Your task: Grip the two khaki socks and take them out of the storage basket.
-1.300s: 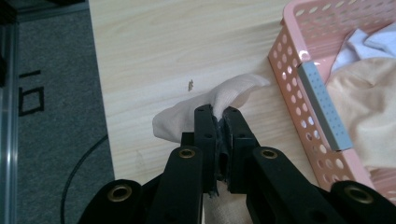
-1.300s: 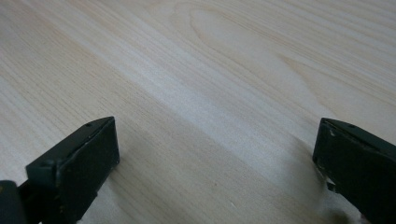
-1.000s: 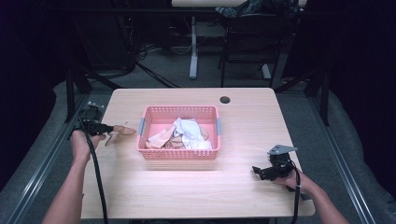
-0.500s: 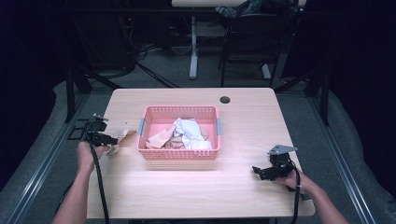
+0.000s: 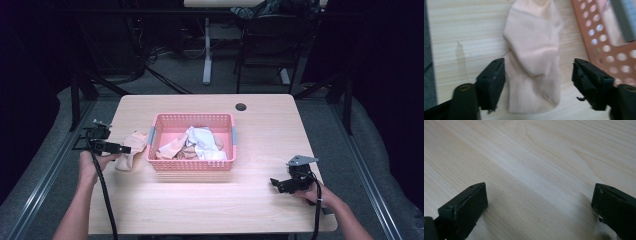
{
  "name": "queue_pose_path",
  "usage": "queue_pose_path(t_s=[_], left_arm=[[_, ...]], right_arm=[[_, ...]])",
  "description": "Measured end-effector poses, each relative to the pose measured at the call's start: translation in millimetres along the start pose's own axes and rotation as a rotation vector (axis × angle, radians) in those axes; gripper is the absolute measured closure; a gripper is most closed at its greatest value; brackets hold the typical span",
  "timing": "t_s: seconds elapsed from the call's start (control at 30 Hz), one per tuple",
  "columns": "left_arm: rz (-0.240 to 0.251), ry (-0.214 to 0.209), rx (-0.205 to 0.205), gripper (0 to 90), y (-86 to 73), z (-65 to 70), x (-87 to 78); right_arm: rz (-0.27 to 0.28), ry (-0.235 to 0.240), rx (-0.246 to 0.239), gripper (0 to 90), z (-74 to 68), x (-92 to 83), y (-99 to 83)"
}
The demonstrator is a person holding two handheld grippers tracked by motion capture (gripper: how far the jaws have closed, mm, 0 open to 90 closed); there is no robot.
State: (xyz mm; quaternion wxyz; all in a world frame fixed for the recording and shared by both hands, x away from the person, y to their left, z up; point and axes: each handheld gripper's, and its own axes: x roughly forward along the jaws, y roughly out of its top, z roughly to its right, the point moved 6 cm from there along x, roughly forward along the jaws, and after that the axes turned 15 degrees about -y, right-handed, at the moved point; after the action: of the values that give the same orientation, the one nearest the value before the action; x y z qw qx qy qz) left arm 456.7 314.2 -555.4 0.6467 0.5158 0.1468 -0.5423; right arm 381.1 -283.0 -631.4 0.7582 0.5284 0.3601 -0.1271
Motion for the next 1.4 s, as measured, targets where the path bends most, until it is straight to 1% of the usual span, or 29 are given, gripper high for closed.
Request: queue_pose_path(t_s=[0.03,0.07,0.13,0.2,0.23,0.27,0.3,0.33,0.37,0.4,0.43,0.47,0.6,0.67,0.8,0.9,0.93,1.1,1.23,1.3,1.33,1.4], left_arm=[[0.016,-0.002,0.012,19.1,1.9,3.8,-5.3],[0.022,-0.004,0.02,19.1,4.1,7.2,-11.2],[0.054,-0.011,0.036,15.4,9.7,14.6,-22.1],[0.077,-0.016,0.074,14.9,15.6,25.2,-31.8],[0.084,-0.018,0.096,14.5,17.9,29.8,-35.1],[0.089,-0.02,0.107,13.7,19.8,34.9,-36.9],[0.095,-0.024,0.119,12.4,21.4,38.4,-37.2],[0.096,-0.039,0.132,11.8,23.5,44.6,-36.7],[0.092,-0.04,0.14,11.2,24.9,47.9,-35.7],[0.089,-0.04,0.15,10.2,26.7,53.0,-33.1],[0.09,-0.043,0.157,5.7,28.0,55.8,-30.9],[0.08,-0.052,0.167,3.1,29.7,60.1,-27.4],[0.061,-0.067,0.179,1.8,33.4,67.2,-14.9],[0.057,-0.074,0.193,0.7,36.8,71.4,-8.6],[0.039,-0.107,0.222,0.7,43.3,85.0,7.4],[0.021,-0.123,0.242,2.0,46.3,95.4,17.7],[0.013,-0.128,0.256,2.1,47.8,99.6,21.6],[-0.018,-0.147,0.283,3.1,51.7,112.7,39.0],[-0.04,-0.16,0.295,4.1,56.7,123.3,55.5],[-0.047,-0.175,0.301,7.2,59.4,130.8,64.5],[-0.06,-0.18,0.305,13.4,59.6,133.2,69.2],[-0.077,-0.195,0.298,15.7,59.3,136.5,78.4]], right_arm=[[0.0,-0.001,-0.001,0.0,0.1,-0.1,-0.1],[0.0,-0.001,-0.001,0.0,0.1,-0.1,-0.1],[0.0,0.001,0.001,0.0,0.0,0.1,0.0],[0.0,-0.002,-0.001,0.0,0.0,-0.1,0.0],[0.0,0.0,0.001,0.0,-0.1,0.0,0.0],[-0.001,0.003,0.0,0.0,0.0,0.1,0.0],[-0.004,0.007,-0.005,0.0,0.3,0.0,0.1],[-0.001,0.004,-0.006,0.0,0.5,0.4,0.2],[-0.001,0.005,-0.001,0.0,0.1,0.4,0.2],[0.0,0.007,-0.006,0.0,0.3,0.3,0.3],[-0.003,0.007,-0.005,0.0,0.2,0.1,0.2],[0.001,0.002,-0.002,0.0,0.0,0.0,0.0],[0.002,0.004,-0.007,0.0,0.0,-0.6,-0.6],[0.001,0.007,-0.007,0.0,0.1,-0.4,-0.5],[0.001,0.007,-0.009,0.0,0.4,-0.3,-0.4],[0.001,0.007,-0.009,0.0,0.2,-0.3,-0.4],[0.002,0.009,-0.009,0.0,0.2,-0.3,-0.4],[0.001,0.007,-0.01,0.0,0.4,-0.3,-0.4],[0.002,0.007,-0.009,0.0,0.1,-0.4,-0.4],[0.001,0.007,-0.01,0.0,0.3,-0.4,-0.4],[0.002,0.009,-0.01,0.0,0.1,-0.2,-0.2],[-0.001,0.017,-0.022,0.0,0.4,-0.1,0.0]])
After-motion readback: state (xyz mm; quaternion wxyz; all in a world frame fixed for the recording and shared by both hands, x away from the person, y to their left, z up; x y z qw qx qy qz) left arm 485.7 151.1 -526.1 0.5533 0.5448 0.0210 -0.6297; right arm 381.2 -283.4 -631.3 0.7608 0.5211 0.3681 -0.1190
